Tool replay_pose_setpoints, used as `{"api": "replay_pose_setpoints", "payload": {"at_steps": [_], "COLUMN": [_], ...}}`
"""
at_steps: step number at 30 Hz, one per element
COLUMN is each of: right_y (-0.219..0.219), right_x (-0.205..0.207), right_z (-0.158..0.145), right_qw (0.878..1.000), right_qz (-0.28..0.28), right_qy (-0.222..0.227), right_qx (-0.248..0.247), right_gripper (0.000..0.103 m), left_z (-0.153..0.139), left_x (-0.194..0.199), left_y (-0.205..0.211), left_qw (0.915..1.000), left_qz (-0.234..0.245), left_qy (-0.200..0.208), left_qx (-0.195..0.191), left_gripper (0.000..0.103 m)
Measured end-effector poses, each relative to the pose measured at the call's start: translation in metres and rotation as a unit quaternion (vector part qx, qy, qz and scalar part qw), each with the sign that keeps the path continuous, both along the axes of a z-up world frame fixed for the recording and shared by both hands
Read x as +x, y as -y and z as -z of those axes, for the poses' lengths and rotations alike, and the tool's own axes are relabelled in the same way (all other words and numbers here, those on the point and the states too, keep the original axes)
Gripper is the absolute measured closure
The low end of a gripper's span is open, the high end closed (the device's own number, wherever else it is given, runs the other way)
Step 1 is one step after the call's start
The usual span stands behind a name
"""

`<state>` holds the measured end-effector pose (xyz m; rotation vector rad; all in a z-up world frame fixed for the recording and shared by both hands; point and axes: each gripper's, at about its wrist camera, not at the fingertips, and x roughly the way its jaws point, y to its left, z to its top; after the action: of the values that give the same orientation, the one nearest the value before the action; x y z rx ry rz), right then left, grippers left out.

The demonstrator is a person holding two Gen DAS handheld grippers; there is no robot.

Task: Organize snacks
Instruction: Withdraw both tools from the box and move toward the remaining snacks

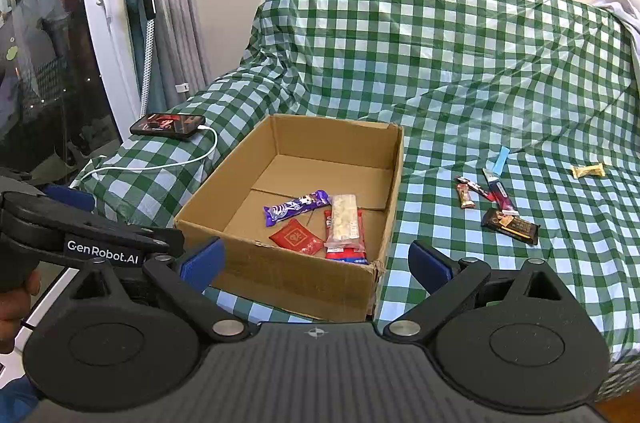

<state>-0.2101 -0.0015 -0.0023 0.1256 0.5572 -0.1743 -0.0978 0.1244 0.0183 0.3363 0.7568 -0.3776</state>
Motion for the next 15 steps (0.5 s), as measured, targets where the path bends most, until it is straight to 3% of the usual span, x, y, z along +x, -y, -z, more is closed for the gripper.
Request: {"api": "replay_pose_setpoints", "payload": {"at_steps": [15], "right_y": [0.006], "right_x": [0.005], "right_z": [0.002], "right_qw": [1.000], "right_qz": [0.016], "right_qy": [-0.007], "right_qx": [0.023], "right_gripper": [0.005], "left_z": [0.005], "left_x": [0.004], "left_y": [0.011], "left_qw": [0.9997], "left_qz": [0.009], "left_qy": [-0.004], "left_qx": [0.023], "left_gripper": [0.000]}}
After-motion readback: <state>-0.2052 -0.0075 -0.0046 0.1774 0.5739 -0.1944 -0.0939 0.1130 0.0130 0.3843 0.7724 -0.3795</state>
